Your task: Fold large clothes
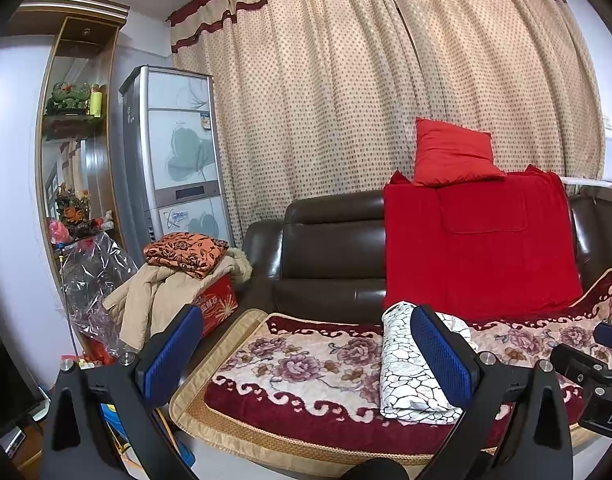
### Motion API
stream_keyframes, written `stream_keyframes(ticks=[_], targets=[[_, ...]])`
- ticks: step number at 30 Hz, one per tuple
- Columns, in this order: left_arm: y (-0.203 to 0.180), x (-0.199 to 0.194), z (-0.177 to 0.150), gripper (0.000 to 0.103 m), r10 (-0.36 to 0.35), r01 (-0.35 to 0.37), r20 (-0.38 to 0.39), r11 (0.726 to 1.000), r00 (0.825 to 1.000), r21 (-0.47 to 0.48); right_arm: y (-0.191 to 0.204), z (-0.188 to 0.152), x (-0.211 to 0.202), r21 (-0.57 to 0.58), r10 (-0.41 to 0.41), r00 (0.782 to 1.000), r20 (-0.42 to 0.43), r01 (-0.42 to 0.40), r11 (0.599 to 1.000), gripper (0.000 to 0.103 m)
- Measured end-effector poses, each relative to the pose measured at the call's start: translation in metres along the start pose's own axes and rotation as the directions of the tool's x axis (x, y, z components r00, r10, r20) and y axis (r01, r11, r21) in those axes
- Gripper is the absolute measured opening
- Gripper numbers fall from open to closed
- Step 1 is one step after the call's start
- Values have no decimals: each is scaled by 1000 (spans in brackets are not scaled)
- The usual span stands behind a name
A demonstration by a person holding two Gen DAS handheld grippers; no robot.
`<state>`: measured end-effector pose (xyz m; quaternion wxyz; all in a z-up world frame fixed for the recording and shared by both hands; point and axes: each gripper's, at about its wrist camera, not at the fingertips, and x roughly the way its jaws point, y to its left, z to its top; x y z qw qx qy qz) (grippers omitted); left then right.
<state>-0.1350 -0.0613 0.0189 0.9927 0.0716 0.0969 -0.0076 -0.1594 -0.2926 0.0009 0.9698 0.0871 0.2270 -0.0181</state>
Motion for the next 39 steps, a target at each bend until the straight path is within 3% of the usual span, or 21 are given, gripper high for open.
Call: stream_keyframes(ticks=[39], targets=[[4,47,-3,103,-7,8,-63,1000,998,8,12,10,41,-10,-14,999,-46,14,1000,83]])
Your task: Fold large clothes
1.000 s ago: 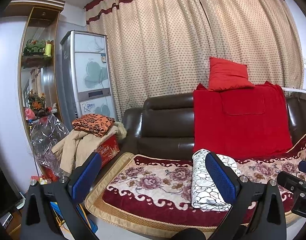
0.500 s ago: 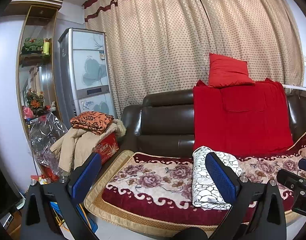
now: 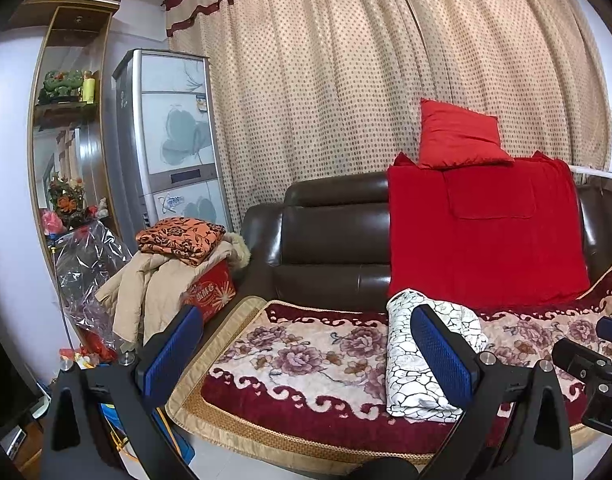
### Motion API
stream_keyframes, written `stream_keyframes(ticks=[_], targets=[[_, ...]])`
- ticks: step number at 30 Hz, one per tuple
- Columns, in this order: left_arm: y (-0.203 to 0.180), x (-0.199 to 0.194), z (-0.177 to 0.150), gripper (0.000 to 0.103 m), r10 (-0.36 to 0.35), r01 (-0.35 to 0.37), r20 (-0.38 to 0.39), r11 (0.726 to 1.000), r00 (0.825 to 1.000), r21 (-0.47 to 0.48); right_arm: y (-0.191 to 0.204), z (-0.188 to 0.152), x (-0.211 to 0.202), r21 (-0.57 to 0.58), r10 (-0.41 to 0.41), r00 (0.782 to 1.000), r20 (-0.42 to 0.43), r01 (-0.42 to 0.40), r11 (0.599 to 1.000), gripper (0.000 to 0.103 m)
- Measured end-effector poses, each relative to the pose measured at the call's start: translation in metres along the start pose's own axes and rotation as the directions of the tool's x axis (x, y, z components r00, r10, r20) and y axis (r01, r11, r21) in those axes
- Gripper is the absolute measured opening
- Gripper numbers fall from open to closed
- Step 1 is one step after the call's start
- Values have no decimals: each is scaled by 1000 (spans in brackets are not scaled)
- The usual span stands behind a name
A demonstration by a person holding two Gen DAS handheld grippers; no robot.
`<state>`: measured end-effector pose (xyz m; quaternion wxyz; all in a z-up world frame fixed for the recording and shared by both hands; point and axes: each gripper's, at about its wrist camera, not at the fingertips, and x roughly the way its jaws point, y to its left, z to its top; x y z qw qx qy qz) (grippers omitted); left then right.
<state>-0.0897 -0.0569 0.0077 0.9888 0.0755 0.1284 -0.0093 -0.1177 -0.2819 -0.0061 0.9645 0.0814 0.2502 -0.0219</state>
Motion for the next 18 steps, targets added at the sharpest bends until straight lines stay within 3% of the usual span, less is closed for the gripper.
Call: stream_keyframes(ticks=[18], targets=[[-26,39,-2,103,-8,11,-82,999,997,31,-17,3,42,31,-11,998,-54,12,999,83]])
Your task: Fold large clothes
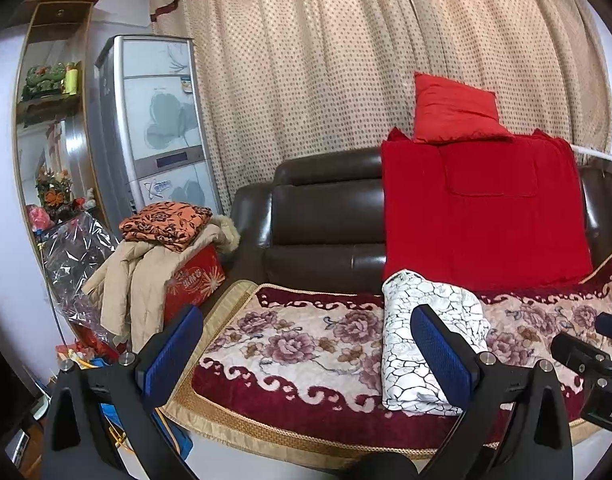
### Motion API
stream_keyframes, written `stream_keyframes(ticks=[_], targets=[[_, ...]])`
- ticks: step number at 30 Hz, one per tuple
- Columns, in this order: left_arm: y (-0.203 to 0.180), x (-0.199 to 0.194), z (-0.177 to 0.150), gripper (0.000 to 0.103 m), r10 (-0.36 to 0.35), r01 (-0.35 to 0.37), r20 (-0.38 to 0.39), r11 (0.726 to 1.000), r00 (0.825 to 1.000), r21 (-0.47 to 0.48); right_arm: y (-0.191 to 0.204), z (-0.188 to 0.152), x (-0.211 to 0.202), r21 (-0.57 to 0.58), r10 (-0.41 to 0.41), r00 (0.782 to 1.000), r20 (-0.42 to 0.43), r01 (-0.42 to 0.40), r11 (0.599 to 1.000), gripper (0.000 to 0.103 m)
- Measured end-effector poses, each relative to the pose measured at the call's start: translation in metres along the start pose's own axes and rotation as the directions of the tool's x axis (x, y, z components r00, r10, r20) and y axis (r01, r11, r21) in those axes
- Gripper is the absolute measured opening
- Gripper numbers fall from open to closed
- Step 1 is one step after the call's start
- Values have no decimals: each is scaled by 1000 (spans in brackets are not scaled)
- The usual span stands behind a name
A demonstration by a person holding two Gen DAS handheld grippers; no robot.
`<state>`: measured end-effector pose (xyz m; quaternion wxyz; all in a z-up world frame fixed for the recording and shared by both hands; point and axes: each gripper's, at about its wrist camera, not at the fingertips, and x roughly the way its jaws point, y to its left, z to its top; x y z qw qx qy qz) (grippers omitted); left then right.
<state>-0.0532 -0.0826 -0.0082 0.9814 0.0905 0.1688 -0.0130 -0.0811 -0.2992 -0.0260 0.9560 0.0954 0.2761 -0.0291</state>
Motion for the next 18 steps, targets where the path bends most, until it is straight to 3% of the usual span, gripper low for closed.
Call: stream_keyframes(ticks=[18], targets=[[-32,59,5,103,-43,46,-82,998,996,38,-34,9,57,68,-9,998,-66,14,998,83]])
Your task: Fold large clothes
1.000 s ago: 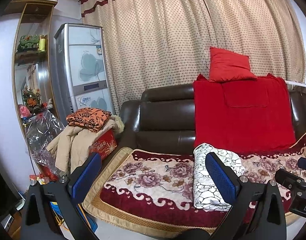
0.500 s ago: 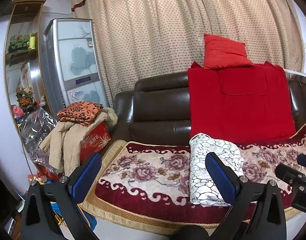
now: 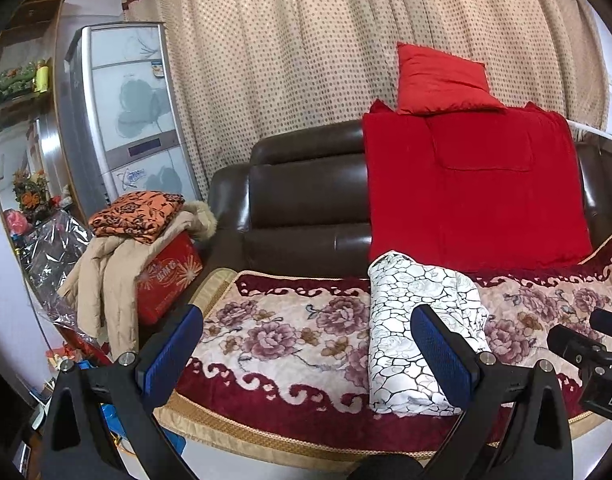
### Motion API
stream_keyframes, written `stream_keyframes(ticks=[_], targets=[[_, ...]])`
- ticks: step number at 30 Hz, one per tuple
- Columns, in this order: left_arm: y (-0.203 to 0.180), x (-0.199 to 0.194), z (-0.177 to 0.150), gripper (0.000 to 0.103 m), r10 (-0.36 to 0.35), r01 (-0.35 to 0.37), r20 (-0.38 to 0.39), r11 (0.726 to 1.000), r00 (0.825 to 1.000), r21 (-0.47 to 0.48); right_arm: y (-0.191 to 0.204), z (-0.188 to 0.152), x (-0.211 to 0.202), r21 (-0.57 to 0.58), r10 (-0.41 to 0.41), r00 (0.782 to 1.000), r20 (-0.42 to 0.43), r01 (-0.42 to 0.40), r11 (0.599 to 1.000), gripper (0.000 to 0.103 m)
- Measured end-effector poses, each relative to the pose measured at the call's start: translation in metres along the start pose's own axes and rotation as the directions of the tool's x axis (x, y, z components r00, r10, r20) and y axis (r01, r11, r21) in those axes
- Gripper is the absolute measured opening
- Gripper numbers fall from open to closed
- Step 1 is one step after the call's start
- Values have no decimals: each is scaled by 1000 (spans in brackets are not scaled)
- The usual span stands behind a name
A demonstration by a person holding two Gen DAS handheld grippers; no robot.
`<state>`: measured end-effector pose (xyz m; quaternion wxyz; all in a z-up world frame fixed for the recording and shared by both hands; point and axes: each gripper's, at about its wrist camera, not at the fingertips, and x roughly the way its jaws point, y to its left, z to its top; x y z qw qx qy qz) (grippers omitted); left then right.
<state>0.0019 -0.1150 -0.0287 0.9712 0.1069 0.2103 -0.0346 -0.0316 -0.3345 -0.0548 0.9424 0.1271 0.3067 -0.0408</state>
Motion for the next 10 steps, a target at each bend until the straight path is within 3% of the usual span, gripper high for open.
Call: stream_keyframes(ticks=[10], targets=[[-7,47,4,103,-73,73,-20,997,997,-2,-12,14,45,31,-20,999,-46,21,999,83]])
